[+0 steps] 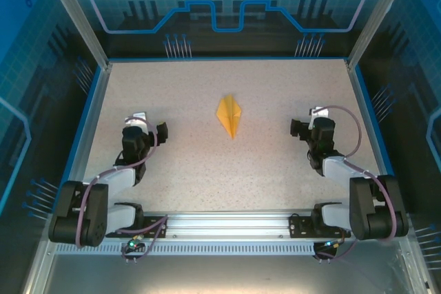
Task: Fold a paper plane with a square sheet of paper (pick it up from the middle)
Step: Reset both arms
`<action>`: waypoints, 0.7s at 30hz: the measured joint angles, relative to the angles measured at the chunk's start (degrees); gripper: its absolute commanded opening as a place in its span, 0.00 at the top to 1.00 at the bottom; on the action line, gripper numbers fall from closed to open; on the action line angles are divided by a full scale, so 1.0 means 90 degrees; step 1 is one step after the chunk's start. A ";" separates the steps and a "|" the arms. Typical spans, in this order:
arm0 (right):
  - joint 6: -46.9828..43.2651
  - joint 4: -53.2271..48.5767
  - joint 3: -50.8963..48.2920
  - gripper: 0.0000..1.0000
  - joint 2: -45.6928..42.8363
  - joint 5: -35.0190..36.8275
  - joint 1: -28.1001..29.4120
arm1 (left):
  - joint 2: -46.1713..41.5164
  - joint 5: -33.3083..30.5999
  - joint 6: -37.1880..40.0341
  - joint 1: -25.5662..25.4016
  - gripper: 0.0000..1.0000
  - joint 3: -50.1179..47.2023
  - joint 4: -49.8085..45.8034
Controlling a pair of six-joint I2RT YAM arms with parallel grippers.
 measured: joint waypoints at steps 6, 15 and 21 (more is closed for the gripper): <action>-0.0253 0.0804 -0.0027 0.01 0.0435 -0.0306 0.0002 | 0.0780 0.0476 0.0017 0.0168 0.02 -0.0005 0.0996; -0.0418 0.1498 -0.0022 0.00 0.1275 -0.0444 0.0007 | 0.1758 0.0641 0.0012 0.0233 0.01 0.0233 0.1326; -0.0515 0.1608 -0.0017 0.01 0.1372 -0.0440 0.0092 | 0.1758 0.0634 0.0012 0.0236 0.01 0.0556 0.1229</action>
